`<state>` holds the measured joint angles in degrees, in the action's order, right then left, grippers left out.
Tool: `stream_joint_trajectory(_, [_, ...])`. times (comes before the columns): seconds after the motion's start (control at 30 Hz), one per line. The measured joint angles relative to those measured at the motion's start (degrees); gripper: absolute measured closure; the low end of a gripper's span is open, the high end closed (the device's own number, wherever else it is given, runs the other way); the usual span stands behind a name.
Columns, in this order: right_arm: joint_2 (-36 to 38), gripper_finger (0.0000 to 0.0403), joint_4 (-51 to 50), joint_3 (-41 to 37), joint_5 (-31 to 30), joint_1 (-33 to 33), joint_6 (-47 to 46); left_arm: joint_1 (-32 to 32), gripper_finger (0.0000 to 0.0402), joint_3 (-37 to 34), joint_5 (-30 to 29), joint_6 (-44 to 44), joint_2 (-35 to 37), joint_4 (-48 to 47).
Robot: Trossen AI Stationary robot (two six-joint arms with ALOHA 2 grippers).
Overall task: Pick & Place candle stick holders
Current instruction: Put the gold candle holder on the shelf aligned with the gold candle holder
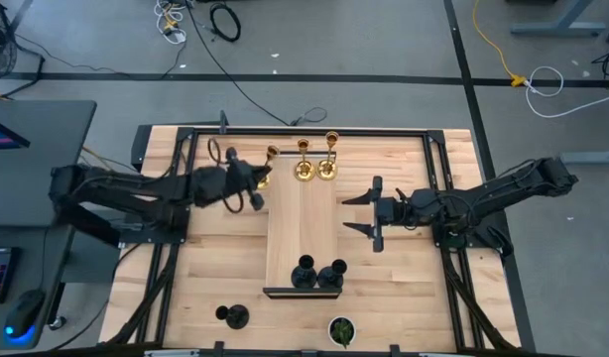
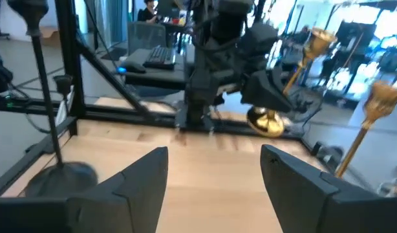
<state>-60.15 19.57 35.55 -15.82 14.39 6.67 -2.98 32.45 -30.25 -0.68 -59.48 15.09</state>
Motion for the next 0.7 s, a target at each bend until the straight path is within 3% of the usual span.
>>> stream_joint_trajectory(0.23, [0.01,0.0158,1.10,0.00,-0.23,-0.37,1.34,-8.88,0.0392,0.00,16.34,-0.21,-0.16,5.82])
stream_joint_trajectory(0.5, [0.01,0.0158,-1.00,0.00,-0.23,-0.37,0.67,-11.82,0.0392,-0.07,25.44,-5.84,-1.30,11.85])
stream_joint_trajectory(0.7, [0.01,0.0158,-1.34,0.00,-0.23,-0.37,0.62,-14.78,0.0392,-5.08,31.53,-5.64,-6.08,25.05])
